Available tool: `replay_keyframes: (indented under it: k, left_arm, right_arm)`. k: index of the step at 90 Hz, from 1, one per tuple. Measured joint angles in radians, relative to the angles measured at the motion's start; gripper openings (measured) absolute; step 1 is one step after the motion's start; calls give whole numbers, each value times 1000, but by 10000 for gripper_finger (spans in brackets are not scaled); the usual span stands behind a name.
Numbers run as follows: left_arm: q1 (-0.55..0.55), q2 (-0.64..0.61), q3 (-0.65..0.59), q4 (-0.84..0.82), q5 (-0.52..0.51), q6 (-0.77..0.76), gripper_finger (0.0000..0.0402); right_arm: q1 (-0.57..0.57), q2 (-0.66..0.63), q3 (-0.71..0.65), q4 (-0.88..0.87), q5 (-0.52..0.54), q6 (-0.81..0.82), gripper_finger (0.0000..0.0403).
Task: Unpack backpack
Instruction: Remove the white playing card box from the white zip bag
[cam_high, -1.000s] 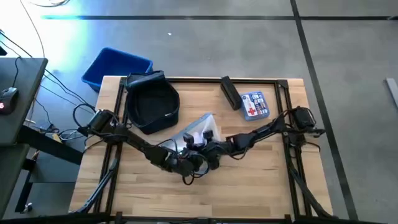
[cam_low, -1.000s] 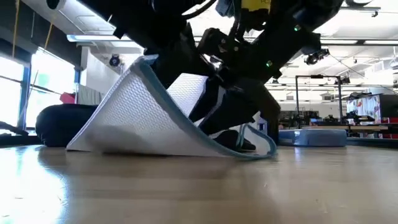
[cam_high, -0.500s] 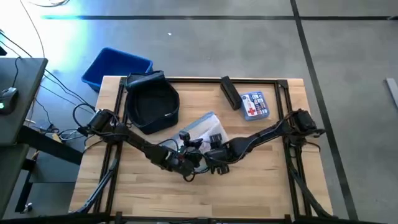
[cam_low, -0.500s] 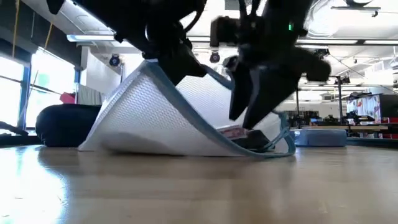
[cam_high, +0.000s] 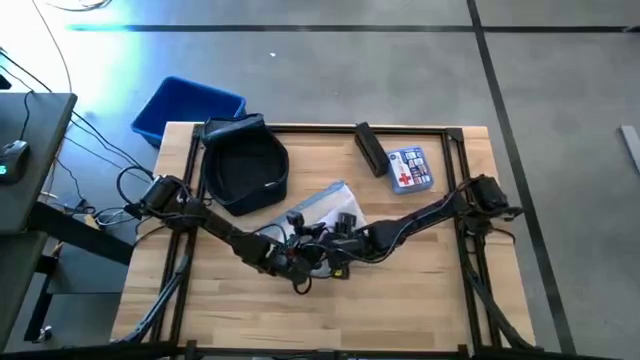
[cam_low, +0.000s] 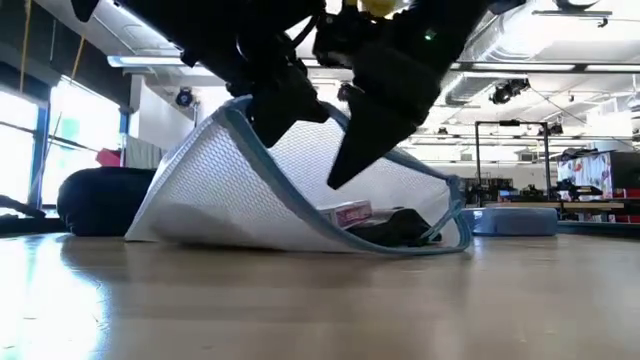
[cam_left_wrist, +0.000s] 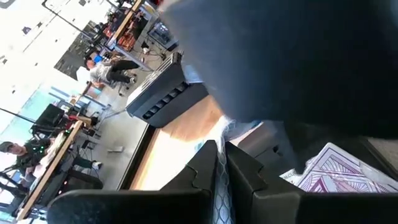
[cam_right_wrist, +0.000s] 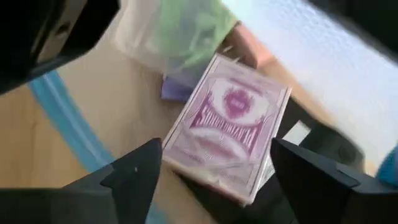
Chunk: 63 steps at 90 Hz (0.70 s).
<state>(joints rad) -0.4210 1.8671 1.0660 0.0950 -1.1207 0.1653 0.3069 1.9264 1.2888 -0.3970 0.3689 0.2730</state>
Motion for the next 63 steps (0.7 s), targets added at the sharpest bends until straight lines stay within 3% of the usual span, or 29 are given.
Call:
replay_keyframes:
  k: [32,49,63]
  left_arm:
    - [0,0,-3,-134,-23,-65,0]
    - [1,1,-3,-195,-15,-101,0]
    - [-6,2,-4,-223,12,-91,0]
  right_arm:
    - [-8,82,-1,138,61,28,388]
    - [-16,125,0,170,198,25,396]
    - [-54,150,2,188,146,59,390]
